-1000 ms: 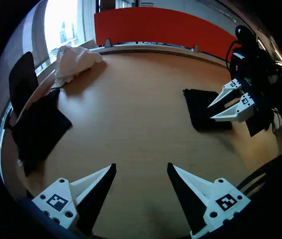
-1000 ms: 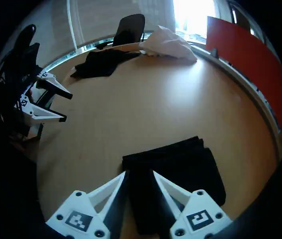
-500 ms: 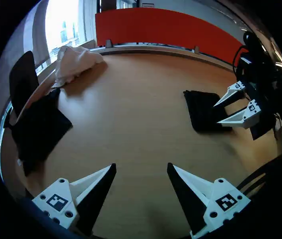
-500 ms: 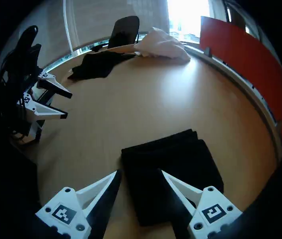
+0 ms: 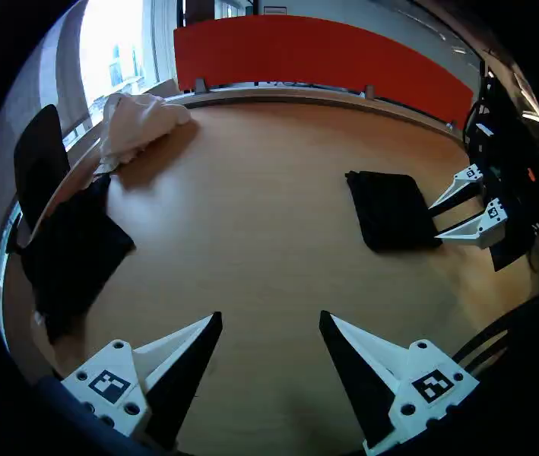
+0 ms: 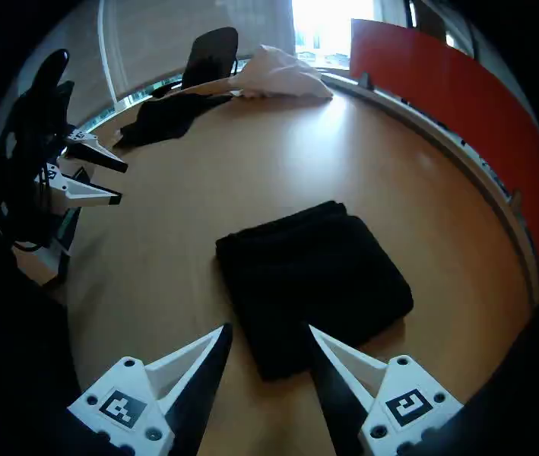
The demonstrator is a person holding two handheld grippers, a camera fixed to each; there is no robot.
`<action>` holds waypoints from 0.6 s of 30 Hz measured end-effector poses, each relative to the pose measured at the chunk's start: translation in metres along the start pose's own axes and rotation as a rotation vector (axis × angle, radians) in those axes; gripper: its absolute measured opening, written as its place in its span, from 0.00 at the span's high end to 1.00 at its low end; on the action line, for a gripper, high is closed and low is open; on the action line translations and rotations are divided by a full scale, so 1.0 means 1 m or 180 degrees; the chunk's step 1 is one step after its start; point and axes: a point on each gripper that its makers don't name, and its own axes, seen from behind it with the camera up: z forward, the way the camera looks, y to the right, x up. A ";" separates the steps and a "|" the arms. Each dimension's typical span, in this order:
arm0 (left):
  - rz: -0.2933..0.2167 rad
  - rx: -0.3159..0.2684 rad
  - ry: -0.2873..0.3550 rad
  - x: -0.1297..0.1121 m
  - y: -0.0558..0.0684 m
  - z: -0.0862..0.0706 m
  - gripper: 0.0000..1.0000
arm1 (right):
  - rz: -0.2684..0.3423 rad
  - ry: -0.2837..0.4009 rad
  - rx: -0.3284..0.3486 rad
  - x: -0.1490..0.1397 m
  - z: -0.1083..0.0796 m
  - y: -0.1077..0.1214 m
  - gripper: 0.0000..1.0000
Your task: Fold towel
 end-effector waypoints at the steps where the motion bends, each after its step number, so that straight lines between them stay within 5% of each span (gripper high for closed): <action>1: 0.0007 -0.0002 0.0002 0.000 0.000 0.000 0.05 | 0.0015 -0.0005 -0.0018 -0.003 -0.002 0.001 0.32; 18: 0.0032 -0.0027 0.0008 -0.001 0.003 0.000 0.05 | 0.0163 -0.0135 -0.0178 -0.038 -0.009 0.001 0.33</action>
